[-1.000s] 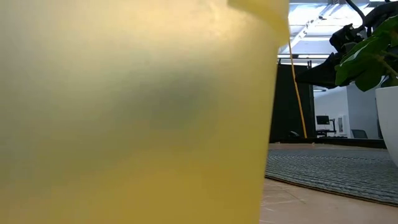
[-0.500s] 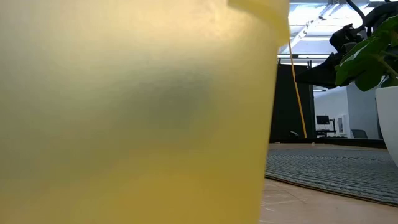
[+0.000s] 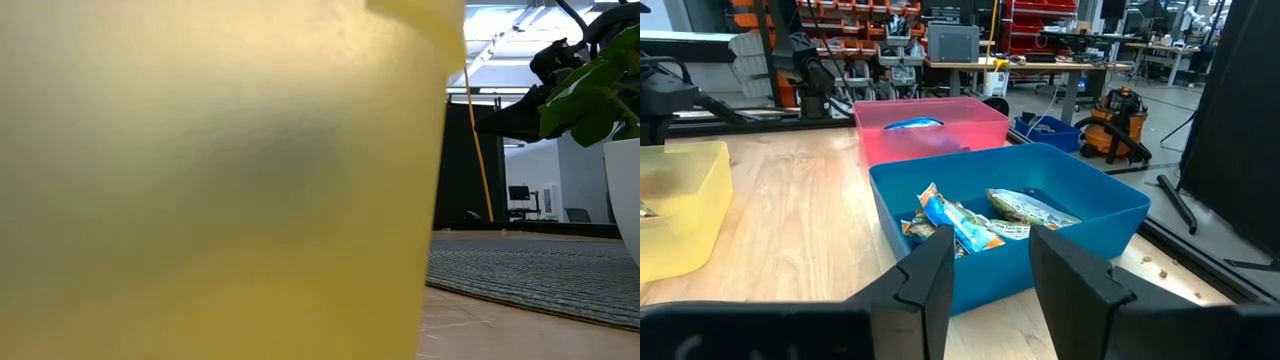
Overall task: Pick and place Granola Bars by type
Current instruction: Put the left red granola bar into the yellow bin
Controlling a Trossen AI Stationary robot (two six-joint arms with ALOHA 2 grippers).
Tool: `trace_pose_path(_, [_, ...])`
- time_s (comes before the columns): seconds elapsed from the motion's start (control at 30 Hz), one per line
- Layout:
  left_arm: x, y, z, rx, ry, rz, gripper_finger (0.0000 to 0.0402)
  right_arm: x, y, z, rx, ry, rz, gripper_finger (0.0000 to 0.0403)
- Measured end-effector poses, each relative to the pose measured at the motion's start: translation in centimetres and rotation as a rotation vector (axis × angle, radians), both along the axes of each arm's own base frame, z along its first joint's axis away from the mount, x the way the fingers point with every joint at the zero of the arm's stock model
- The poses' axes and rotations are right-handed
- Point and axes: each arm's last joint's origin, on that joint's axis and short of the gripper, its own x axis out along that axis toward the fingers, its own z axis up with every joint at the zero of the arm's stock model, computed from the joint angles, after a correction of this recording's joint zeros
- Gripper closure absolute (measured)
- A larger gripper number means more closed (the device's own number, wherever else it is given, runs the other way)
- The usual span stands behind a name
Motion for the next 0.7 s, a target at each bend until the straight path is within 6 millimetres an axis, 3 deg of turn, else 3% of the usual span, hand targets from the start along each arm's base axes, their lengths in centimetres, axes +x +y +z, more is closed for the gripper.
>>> trace_pose_path(0.2, [-0.3, 0.7, 1.0, 0.086, -0.033, -0.023, 0.0398, 0.0, 0.0, 0.0, 0.000, 0.000, 0.000, 0.0278])
trace_pose_path(0.4, [-0.9, 1.6, 5.4, 0.191, -0.025, -0.035, 0.0399, 0.0, 0.0, 0.0, 0.000, 0.000, 0.000, 0.0278])
trace_pose_path(0.6, [0.7, 1.7, 12.0, 0.281, -0.363, -0.092, 0.0400, 0.0, 0.0, 0.0, 0.000, 0.000, 0.000, 0.0281])
trace_pose_path(0.7, [3.0, 1.8, 13.6, 0.306, -0.561, -0.137, 0.0401, 0.0, 0.0, 0.0, 0.000, 0.000, 0.000, 0.0281])
